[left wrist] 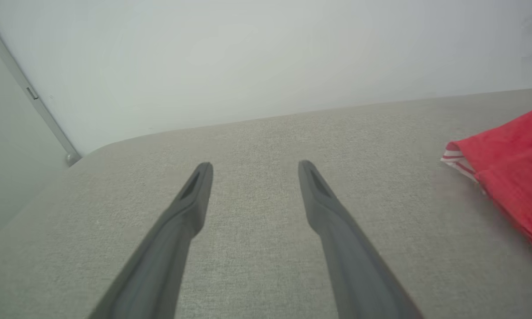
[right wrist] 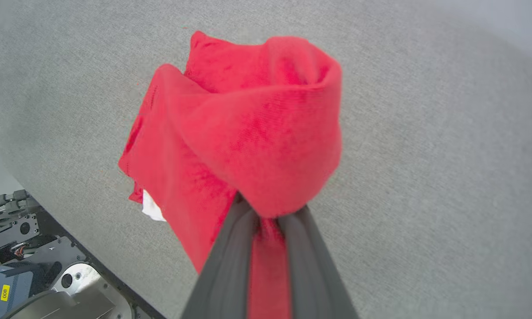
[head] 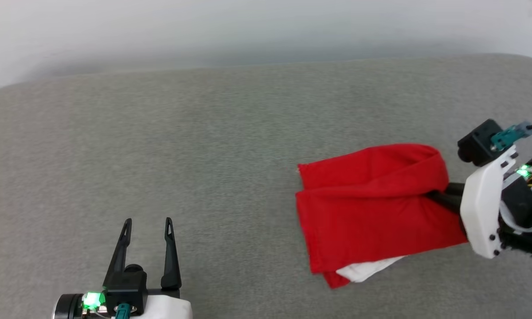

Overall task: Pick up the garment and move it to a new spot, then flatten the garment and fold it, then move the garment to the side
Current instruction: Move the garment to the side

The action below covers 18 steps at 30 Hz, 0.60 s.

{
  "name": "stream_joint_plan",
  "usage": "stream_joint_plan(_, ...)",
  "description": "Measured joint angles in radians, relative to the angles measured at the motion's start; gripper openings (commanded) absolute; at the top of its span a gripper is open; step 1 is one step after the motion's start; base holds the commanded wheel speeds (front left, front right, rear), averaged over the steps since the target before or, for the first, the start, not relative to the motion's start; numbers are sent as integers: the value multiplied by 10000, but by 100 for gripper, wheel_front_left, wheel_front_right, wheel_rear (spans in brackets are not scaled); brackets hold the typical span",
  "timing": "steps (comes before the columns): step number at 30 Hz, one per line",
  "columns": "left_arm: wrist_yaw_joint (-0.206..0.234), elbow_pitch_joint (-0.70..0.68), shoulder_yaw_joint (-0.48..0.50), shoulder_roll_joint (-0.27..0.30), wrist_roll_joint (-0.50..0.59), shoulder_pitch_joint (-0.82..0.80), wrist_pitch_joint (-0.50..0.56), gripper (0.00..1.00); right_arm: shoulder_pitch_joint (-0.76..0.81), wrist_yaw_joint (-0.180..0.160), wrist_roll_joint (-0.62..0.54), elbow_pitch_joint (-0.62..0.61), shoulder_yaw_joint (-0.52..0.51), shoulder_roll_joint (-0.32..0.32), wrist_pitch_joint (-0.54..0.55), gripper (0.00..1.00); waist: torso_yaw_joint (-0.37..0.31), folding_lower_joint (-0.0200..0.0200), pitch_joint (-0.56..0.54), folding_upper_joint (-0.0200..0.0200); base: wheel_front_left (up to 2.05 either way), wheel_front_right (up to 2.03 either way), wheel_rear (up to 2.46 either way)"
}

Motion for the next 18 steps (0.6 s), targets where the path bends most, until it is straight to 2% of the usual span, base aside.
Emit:
stream_joint_plan(8,-44,-389,230,92,127,-323,0,100,-491,0,-357,79,-472,-993,23,0,-1331,0,539,0,0,0,0)
stream_joint_plan(18,-180,-685,314,631,326,-1095,0,100,-1462,0,-1488,1837,-1254,-1703,-343,0,-2213,1,2109,0,0,0,0)
